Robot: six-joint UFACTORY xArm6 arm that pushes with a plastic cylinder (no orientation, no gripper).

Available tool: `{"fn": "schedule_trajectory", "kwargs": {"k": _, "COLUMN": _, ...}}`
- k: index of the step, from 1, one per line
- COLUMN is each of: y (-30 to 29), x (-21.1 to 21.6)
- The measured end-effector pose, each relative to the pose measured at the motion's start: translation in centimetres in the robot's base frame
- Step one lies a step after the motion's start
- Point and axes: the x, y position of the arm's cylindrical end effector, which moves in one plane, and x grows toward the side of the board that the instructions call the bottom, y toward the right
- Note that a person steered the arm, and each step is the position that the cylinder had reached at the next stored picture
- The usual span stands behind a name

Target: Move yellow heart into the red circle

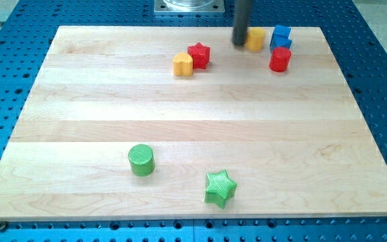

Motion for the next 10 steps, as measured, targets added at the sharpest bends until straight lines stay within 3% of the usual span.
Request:
{"fn": "schedule_trajectory", "kwargs": {"k": 1, "y": -1.9, "x": 0.5}}
{"fn": "schedule_trajectory", "kwargs": {"k": 2, "y": -5.2, "x": 5.9}}
{"fn": "schedule_trajectory", "kwargs": {"k": 3, "y": -4.3, "x": 11.4}}
{"fn": "schedule_trajectory", "kwargs": {"k": 4, "y": -13.5, "x": 13.3}}
{"fn": "schedule_trajectory", "kwargs": {"k": 5, "y": -16.6, "x": 10.5}}
{"fn": "schedule_trajectory", "kwargs": {"k": 6, "y": -16.1, "x": 7.0}}
{"fn": "schedule_trajectory", "kwargs": {"k": 7, "y": -9.1, "x": 6.4}}
{"fn": "schedule_trajectory", "kwargs": {"k": 8, "y": -7.5, "x": 5.4}}
{"fn": "schedule_trajectory", "kwargs": {"k": 10, "y": -16.5, "x": 4.1}}
